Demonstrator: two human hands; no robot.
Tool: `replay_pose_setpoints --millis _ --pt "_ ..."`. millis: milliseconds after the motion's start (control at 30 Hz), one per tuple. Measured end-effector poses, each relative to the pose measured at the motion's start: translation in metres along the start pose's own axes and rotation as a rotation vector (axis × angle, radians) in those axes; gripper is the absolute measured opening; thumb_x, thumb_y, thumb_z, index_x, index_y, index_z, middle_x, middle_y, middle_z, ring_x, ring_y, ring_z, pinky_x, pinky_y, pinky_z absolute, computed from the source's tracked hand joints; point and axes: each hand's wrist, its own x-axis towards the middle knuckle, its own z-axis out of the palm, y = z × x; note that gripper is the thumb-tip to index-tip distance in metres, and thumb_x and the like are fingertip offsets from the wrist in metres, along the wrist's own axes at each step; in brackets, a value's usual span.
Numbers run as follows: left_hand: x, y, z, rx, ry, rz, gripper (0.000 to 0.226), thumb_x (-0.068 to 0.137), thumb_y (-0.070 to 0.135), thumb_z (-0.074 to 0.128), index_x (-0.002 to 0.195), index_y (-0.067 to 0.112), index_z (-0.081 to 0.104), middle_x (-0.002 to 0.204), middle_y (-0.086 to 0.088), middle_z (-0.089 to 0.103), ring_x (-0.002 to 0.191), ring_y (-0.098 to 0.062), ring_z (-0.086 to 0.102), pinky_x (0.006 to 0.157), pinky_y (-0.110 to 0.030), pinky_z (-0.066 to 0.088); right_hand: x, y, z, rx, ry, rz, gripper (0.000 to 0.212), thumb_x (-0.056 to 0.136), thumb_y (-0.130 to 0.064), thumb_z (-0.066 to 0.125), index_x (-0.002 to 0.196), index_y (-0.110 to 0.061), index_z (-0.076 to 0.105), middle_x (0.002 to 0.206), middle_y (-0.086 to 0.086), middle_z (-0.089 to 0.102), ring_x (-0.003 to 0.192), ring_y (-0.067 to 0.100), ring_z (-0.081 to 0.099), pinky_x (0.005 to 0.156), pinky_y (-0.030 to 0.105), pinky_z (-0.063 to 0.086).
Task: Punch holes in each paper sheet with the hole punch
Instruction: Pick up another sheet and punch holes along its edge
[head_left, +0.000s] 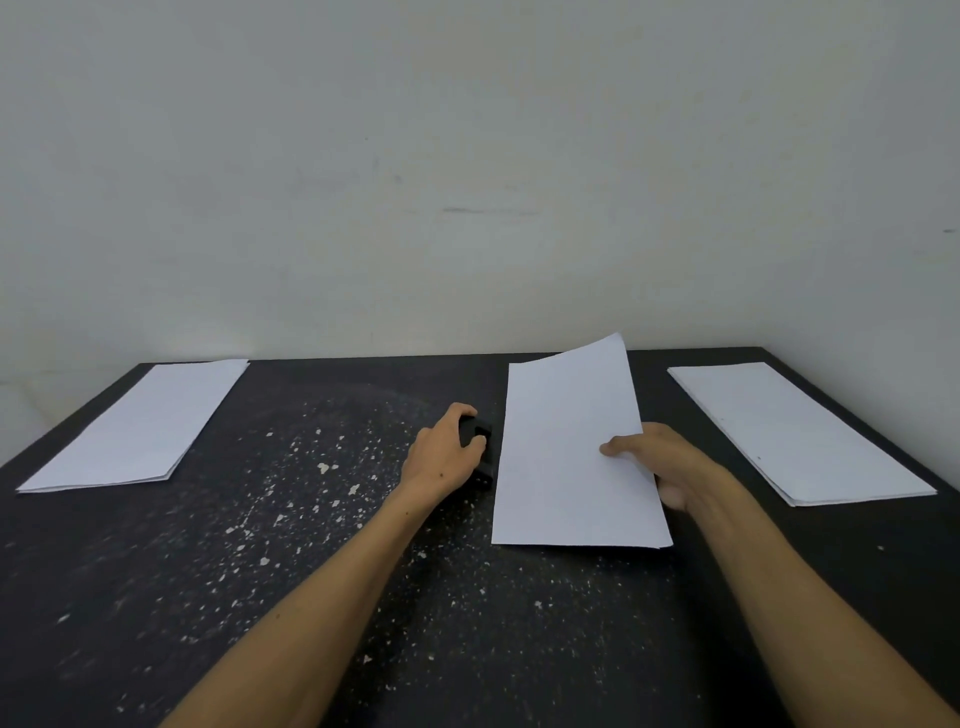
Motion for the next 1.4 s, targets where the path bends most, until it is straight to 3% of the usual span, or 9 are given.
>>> replay_pose_setpoints --millis 100,600,800,933,1133,1267,1400 --pt "-0.004 -0.005 -0.004 -0.021 0.006 0.001 0.034 0.099 0.036 0.056 0.131 0.036 0.048 0.106 0.004 0.068 0.082 -0.012 0.062 0.079 -0.044 0.06 0.006 0.0 0.013 0.007 -0.016 0.015 0.022 0.094 0.002 0.066 0.115 -0.003 0.072 0.106 0.013 0.08 0.094 0.032 0.077 0.073 0.04 0.061" --pt "-0.004 -0.008 -0.008 -0.14 -0.087 -0.022 0.031 0.102 0.037 0.052 0.132 0.037 0.043 0.114 0.001 0.067 0.088 -0.017 0.069 0.081 -0.038 0.058 0.017 -0.002 0.02 -0.07 -0.026 0.069 0.021 0.094 0.001 0.066 0.114 -0.001 0.07 0.105 0.016 0.08 0.094 0.035 0.077 0.074 0.042 0.061" --pt "-0.004 -0.007 -0.01 -0.152 -0.109 -0.026 0.031 0.103 0.038 0.05 0.132 0.037 0.042 0.117 0.001 0.064 0.091 -0.018 0.067 0.074 -0.031 0.051 0.018 -0.003 0.022 -0.072 -0.055 0.064 0.023 0.094 0.001 0.066 0.116 -0.002 0.07 0.105 0.016 0.08 0.096 0.035 0.078 0.076 0.043 0.062" --pt "-0.004 -0.007 -0.012 -0.153 -0.119 -0.034 0.031 0.103 0.039 0.05 0.132 0.036 0.043 0.113 0.003 0.064 0.092 -0.018 0.064 0.079 -0.034 0.05 0.02 -0.004 0.028 -0.066 -0.044 0.051 0.021 0.094 0.001 0.066 0.114 -0.001 0.07 0.106 0.016 0.08 0.095 0.035 0.077 0.078 0.043 0.062" --pt "-0.005 -0.004 -0.015 -0.165 -0.131 -0.052 0.029 0.108 0.04 0.033 0.134 0.034 0.045 0.107 0.004 0.063 0.092 -0.018 0.061 0.083 -0.037 0.047 0.027 -0.005 0.033 -0.071 -0.025 0.046 0.02 0.094 0.0 0.067 0.113 -0.002 0.071 0.108 0.015 0.079 0.1 0.036 0.076 0.093 0.051 0.059" --pt "-0.006 -0.001 -0.018 -0.194 -0.149 -0.067 0.031 0.109 0.043 0.025 0.129 0.033 0.047 0.094 0.01 0.06 0.08 -0.015 0.059 0.085 -0.04 0.049 0.031 -0.006 0.037 -0.064 -0.031 0.055 0.021 0.094 0.001 0.067 0.114 0.0 0.07 0.109 0.017 0.078 0.098 0.037 0.076 0.086 0.049 0.061" --pt "-0.005 -0.001 -0.021 -0.193 -0.185 -0.083 0.034 0.108 0.048 0.02 0.129 0.035 0.045 0.102 -0.006 0.065 0.076 -0.021 0.06 0.075 -0.038 0.051 0.038 -0.008 0.038 -0.074 -0.046 0.07 0.023 0.093 0.0 0.068 0.116 -0.001 0.069 0.108 0.017 0.079 0.098 0.038 0.076 0.087 0.052 0.061"
